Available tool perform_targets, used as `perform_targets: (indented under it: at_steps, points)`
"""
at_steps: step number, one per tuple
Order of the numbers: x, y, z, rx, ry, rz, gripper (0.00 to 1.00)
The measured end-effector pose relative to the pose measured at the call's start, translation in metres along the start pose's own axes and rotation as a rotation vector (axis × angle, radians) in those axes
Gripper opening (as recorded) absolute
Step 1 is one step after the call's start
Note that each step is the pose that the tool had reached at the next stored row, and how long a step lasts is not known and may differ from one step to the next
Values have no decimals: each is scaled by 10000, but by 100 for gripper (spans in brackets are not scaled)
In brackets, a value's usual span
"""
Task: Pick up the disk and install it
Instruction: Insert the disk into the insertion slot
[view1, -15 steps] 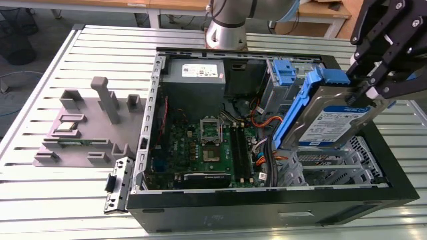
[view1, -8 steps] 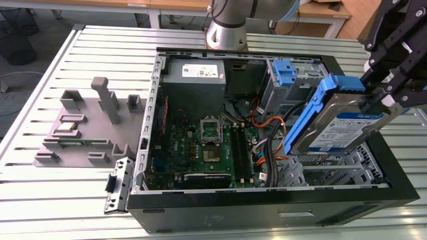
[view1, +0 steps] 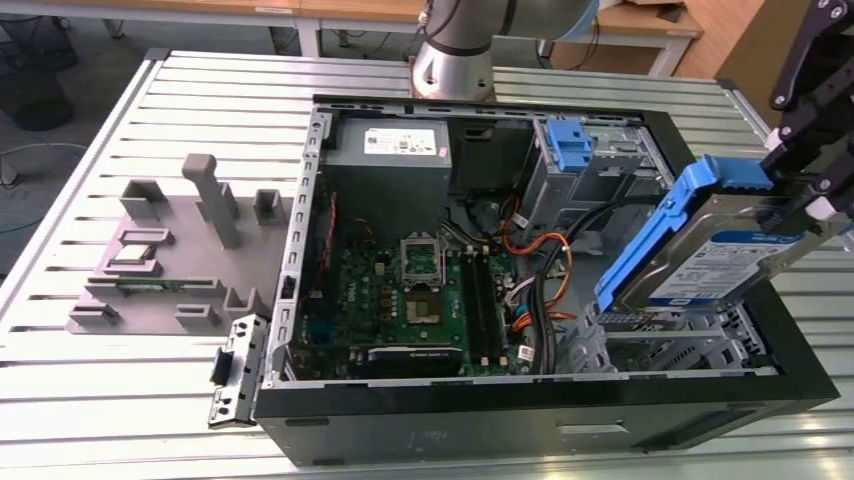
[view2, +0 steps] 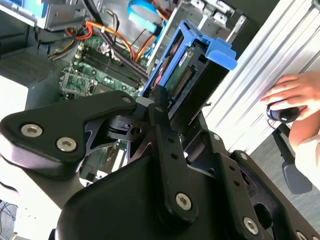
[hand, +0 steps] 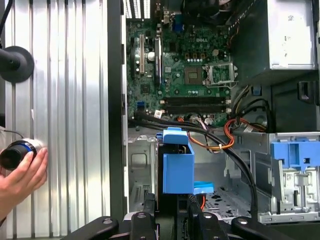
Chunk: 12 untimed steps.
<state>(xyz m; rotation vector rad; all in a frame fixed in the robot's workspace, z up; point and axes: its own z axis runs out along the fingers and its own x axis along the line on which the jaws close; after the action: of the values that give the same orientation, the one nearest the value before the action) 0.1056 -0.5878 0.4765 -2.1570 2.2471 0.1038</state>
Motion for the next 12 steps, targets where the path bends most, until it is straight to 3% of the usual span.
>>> perform_targets:
  at_steps: [4, 12]
  points:
    - [-1, -81, 30, 0, 0, 0, 35]
    - [2, -139, 117, 0, 0, 2, 35]
